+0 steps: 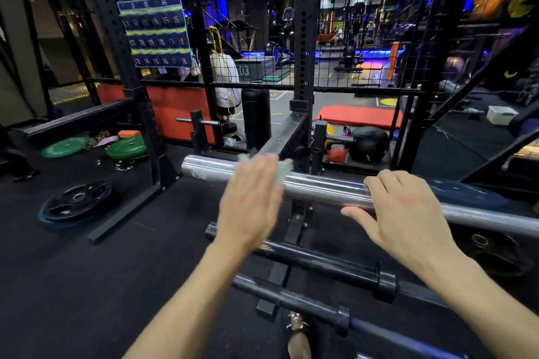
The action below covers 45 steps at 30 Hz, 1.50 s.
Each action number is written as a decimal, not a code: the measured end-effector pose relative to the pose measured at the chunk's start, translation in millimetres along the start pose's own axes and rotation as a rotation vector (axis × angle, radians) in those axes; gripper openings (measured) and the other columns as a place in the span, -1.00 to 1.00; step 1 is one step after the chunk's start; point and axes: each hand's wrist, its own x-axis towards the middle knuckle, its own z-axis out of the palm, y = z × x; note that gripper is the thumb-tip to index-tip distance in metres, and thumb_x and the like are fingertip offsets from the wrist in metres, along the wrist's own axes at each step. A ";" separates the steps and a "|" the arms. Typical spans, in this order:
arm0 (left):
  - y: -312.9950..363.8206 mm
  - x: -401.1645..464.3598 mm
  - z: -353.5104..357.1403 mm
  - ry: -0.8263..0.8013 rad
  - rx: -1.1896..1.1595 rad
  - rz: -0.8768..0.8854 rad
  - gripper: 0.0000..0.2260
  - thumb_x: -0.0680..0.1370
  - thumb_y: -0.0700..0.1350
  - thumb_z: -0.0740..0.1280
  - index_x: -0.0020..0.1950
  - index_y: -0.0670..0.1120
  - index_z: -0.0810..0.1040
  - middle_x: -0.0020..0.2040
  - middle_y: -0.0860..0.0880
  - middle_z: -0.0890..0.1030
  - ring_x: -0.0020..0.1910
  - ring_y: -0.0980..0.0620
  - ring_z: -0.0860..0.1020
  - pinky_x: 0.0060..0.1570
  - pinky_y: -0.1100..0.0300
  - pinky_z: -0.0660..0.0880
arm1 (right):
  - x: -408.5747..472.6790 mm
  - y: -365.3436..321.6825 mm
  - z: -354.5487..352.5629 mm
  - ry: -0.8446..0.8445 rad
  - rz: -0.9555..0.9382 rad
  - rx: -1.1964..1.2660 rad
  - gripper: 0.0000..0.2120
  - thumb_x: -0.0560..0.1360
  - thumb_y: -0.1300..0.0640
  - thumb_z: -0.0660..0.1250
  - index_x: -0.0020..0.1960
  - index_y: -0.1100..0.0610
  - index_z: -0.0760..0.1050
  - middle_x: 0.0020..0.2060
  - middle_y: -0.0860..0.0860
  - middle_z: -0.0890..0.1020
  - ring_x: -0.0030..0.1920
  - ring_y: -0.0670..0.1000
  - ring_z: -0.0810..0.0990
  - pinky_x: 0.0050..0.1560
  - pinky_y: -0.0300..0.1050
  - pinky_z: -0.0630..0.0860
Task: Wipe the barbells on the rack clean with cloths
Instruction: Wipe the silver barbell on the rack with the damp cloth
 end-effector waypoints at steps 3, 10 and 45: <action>-30.6 7.9 -6.5 0.072 0.027 -0.319 -0.55 0.73 -0.01 0.00 0.47 -0.25 0.41 0.37 -0.16 0.51 0.42 -0.21 0.39 0.55 -0.14 0.11 | -3.4 -5.7 -1.6 0.062 0.038 0.036 -0.35 0.60 -0.40 0.06 -0.03 0.19 0.51 -0.21 0.04 0.46 -0.15 0.12 0.43 -0.07 0.04 0.42; 55.1 -9.9 13.5 -0.054 -0.063 0.061 -0.50 0.74 0.05 -0.05 0.64 -0.12 0.19 0.63 -0.04 0.22 0.64 0.00 0.08 0.62 -0.07 -0.05 | -4.8 -11.9 -0.3 0.158 0.058 0.072 -0.41 0.46 -0.34 0.36 0.01 0.23 0.54 -0.17 0.09 0.52 -0.09 0.19 0.48 0.01 0.11 0.44; -10.6 7.2 -14.5 -0.107 -0.230 0.199 -0.58 0.66 -0.24 0.27 0.53 -0.06 0.41 0.46 0.03 0.49 0.46 0.03 0.40 0.52 -0.01 0.25 | -15.5 -19.8 4.6 0.288 0.135 0.075 -0.52 0.39 -0.11 0.56 0.05 0.21 0.50 -0.06 0.12 0.52 0.07 0.23 0.46 0.12 0.16 0.37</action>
